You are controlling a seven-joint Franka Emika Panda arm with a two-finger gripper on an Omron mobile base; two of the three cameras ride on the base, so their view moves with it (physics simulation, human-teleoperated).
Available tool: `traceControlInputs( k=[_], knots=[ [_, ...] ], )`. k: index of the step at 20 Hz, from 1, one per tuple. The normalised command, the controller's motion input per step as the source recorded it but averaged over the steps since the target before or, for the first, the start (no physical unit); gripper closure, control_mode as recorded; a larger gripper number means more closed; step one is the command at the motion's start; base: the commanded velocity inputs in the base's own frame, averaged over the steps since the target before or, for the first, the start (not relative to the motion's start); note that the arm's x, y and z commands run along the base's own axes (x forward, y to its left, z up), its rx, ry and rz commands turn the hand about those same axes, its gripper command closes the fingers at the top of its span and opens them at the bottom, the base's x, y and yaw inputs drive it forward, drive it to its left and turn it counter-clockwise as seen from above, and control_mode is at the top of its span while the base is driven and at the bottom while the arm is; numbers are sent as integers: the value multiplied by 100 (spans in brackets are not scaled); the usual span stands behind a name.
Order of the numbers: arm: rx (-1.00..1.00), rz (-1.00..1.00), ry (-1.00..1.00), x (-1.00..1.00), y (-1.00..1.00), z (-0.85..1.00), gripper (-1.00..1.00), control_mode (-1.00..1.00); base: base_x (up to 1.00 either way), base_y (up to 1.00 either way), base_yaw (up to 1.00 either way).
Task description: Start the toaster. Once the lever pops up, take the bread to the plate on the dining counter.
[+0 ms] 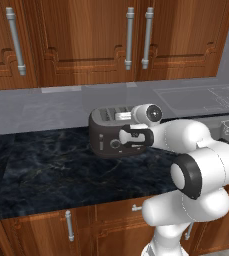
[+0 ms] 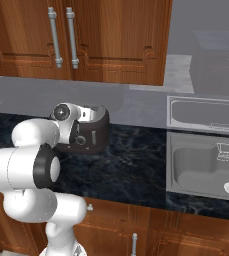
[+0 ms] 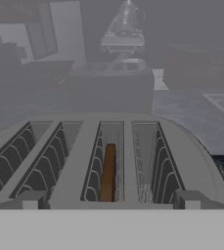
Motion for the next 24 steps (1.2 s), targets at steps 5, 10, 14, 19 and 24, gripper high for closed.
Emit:
traceControlInputs(
  k=[5, 10, 14, 19, 24],
  knots=[
    [0, 0, 0, 0, 0, 0, -100, -100, 0, 0, 0],
    [0, 0, 0, 0, 0, 0, -100, -100, 0, 0, 0],
    [0, 0, 0, 0, 0, 0, -100, -100, 0, 0, 0],
    [0, 0, 0, 0, 0, 0, -100, -100, 0, 0, 0],
    [0, 0, 0, 0, 0, 0, -100, -100, 0, 0, 0]
  ],
)
